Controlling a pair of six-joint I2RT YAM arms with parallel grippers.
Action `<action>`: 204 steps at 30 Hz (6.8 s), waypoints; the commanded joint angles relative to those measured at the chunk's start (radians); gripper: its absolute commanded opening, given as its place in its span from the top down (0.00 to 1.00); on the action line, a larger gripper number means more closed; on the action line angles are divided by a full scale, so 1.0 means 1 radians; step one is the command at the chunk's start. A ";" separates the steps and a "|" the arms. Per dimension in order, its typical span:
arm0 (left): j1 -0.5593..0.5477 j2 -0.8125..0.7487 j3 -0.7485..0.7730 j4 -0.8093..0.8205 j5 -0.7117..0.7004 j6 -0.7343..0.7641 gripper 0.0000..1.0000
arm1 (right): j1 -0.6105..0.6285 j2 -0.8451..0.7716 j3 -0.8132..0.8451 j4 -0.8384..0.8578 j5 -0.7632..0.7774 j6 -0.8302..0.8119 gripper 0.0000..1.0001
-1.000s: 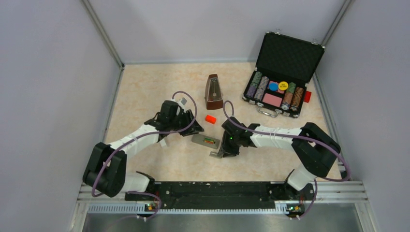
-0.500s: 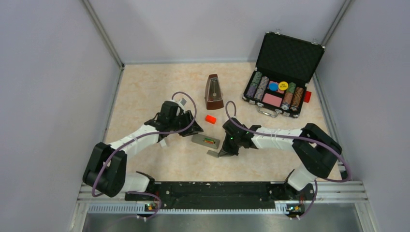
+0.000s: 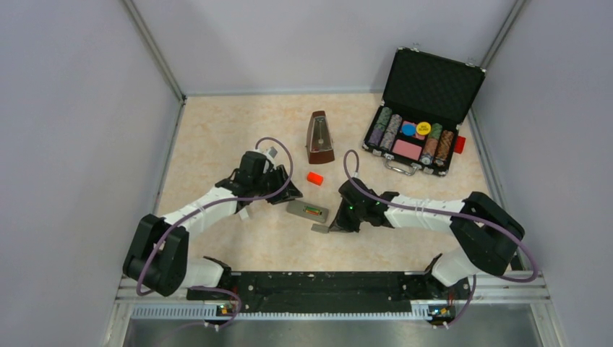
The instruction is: Load the batteries into the remote control
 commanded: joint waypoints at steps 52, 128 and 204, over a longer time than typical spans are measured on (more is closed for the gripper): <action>-0.080 -0.090 -0.338 0.426 0.039 -0.145 0.61 | 0.059 0.046 -0.063 0.166 0.080 0.103 0.78; -0.081 -0.108 -0.091 0.094 -0.110 -0.056 0.58 | -0.049 -0.002 -0.067 0.412 0.013 -0.035 1.00; -0.084 0.090 -0.007 0.103 -0.052 0.006 0.59 | -0.114 0.099 0.142 0.102 -0.127 -0.050 1.00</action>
